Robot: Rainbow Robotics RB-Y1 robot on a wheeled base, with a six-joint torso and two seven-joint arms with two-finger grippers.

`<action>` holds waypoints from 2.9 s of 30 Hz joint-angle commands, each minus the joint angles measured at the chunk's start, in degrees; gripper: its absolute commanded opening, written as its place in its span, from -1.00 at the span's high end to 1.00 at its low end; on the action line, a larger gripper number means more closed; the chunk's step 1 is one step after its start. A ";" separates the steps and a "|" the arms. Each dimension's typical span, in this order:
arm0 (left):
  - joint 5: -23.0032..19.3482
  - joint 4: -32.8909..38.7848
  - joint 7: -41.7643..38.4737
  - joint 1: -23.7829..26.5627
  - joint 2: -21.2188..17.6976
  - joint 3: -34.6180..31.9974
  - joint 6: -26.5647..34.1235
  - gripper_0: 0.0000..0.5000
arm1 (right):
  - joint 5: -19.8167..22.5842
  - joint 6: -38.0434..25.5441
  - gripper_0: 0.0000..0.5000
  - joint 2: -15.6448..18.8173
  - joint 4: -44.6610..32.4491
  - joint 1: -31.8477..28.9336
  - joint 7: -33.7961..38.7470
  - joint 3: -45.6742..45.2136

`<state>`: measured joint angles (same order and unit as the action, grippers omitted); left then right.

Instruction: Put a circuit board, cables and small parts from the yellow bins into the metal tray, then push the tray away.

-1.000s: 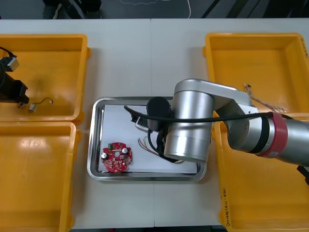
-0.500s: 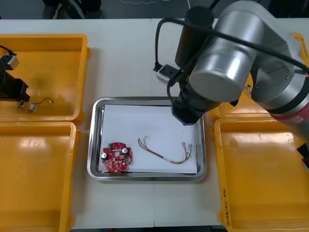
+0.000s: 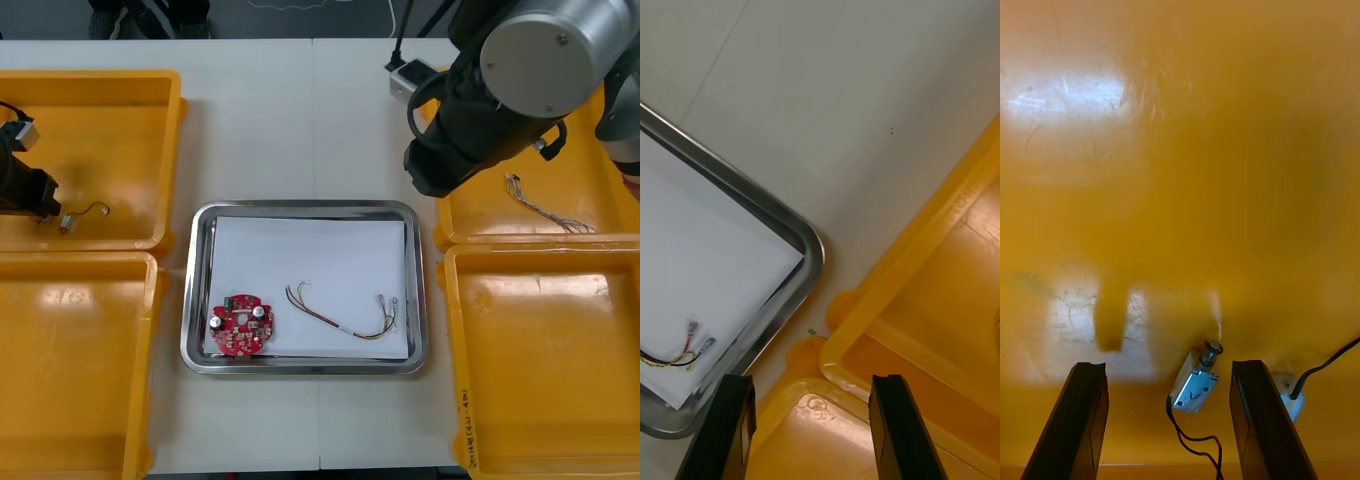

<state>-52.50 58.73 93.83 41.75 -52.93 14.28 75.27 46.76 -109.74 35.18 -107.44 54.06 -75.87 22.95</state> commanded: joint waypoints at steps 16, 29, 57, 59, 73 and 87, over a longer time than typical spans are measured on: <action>0.82 0.16 4.70 -1.59 0.37 0.40 -1.35 -0.85 | -2.90 -0.26 -0.78 10.17 15.25 2.63 -15.01 -8.98; 2.05 -0.46 5.05 -1.85 2.75 0.40 -2.40 -0.85 | -8.08 4.80 -0.78 10.35 24.04 1.40 -25.29 -12.41; 6.45 4.02 4.70 -1.85 2.92 -11.03 3.48 1.00 | -7.73 23.17 -0.78 10.35 24.12 -13.46 -27.93 -17.24; 8.03 6.22 4.52 -1.85 3.01 -14.02 6.38 1.00 | -7.56 24.23 -0.78 10.35 24.21 -13.98 -27.93 -17.15; 12.60 21.07 1.62 -1.85 2.92 -26.85 25.98 1.00 | -6.94 30.99 -0.78 9.21 24.56 -18.47 -26.79 -17.24; 12.07 30.74 -5.15 -1.76 3.01 -28.60 34.73 1.00 | -6.94 34.42 -0.78 7.45 24.48 -21.10 -25.65 -17.24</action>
<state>-40.16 86.02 93.81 40.53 -50.05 -13.22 109.32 39.41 -76.01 43.07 -82.40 33.87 -101.28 7.51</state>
